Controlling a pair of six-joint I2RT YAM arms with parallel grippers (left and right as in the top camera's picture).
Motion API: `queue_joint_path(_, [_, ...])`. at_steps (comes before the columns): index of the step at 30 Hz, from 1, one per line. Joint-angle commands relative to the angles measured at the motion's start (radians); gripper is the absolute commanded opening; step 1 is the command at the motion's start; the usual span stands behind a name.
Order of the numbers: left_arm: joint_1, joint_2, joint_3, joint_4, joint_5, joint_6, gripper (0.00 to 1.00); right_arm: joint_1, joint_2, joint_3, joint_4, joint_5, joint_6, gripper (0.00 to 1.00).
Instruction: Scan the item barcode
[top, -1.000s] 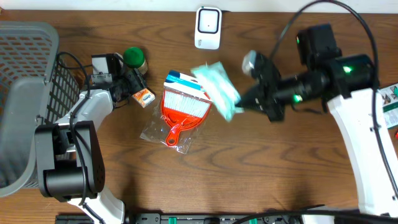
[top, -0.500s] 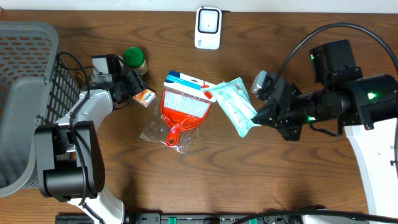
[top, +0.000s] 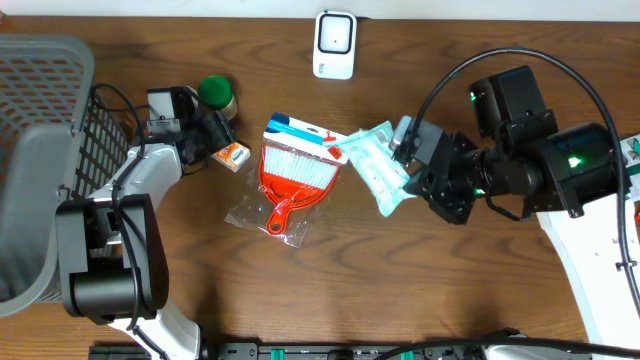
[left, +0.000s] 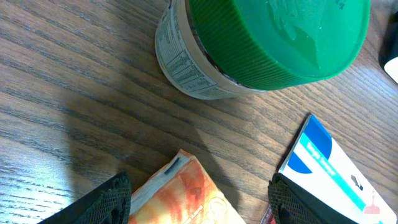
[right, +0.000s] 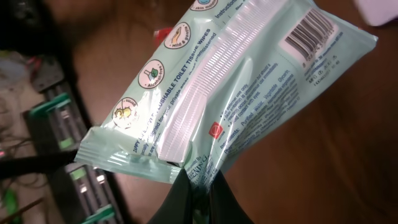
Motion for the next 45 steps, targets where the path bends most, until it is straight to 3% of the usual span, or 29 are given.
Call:
queue_joint_path(1, [0.007,-0.005,0.04,0.008,-0.017,0.016,0.71,0.024,-0.026,0.012,0.032,0.089,0.062,0.01])
queue_joint_path(9, [0.007,-0.005,0.04,0.017,-0.021,0.016,0.71,0.05,-0.066,0.012,0.104,0.16,0.068,0.01])
queue_joint_path(45, [0.007,-0.005,0.04,0.017,-0.028,0.023,0.71,0.124,-0.078,0.012,0.084,0.207,0.029,0.01])
